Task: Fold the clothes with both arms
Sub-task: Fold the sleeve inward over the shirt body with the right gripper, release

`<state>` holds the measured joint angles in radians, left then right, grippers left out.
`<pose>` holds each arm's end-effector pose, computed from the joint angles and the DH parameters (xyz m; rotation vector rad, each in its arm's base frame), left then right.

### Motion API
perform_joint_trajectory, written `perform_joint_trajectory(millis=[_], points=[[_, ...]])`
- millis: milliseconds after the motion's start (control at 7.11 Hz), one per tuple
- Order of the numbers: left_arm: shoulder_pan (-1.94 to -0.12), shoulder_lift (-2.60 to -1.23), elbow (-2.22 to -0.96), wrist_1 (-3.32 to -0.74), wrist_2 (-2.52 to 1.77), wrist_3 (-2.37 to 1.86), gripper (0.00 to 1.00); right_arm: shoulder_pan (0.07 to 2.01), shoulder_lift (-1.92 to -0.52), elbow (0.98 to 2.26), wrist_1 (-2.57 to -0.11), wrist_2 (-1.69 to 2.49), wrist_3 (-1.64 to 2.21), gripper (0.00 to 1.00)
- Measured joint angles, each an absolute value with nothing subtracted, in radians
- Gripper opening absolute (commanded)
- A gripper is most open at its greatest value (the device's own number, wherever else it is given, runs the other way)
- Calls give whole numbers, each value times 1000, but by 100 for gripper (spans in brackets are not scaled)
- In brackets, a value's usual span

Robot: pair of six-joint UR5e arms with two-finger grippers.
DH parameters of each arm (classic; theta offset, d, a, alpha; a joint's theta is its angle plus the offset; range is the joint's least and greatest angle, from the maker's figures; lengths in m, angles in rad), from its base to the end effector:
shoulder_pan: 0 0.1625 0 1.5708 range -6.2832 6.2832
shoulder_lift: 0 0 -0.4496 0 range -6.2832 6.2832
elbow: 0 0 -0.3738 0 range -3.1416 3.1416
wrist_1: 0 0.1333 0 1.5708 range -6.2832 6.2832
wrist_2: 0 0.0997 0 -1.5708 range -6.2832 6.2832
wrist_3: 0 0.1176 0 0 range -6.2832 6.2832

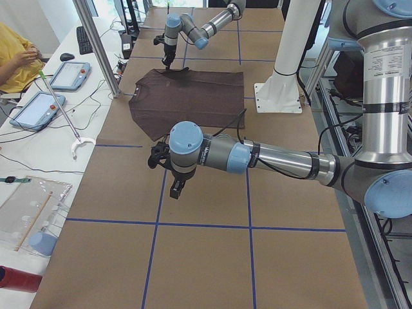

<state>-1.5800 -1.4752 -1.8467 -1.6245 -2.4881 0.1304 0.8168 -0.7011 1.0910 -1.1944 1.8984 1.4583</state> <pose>-0.0440 -0.4380 0.5894 0.2810 0.8971 0.2195 -0.5043 -0.6765 0.3215 0.0627 -0.8284 0.5385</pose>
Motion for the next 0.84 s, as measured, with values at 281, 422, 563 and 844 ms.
perform_joint_trajectory(millis=[281,422,563,844], points=[[-1580,-1477,-1847,-1625,-2488,124,100,813,-680,1053,-1194,1862,1458,100],[-1579,-1482,-1847,-1628,-2488,101,100,804,-679,1053,-1193,1837,1453,100],[-1575,-1494,-1846,-1652,-2488,52,100,788,-680,1067,-1193,1811,1450,100],[-1513,-1533,-1836,-1788,-2487,-115,100,775,-729,1194,-1199,1819,1452,100]])
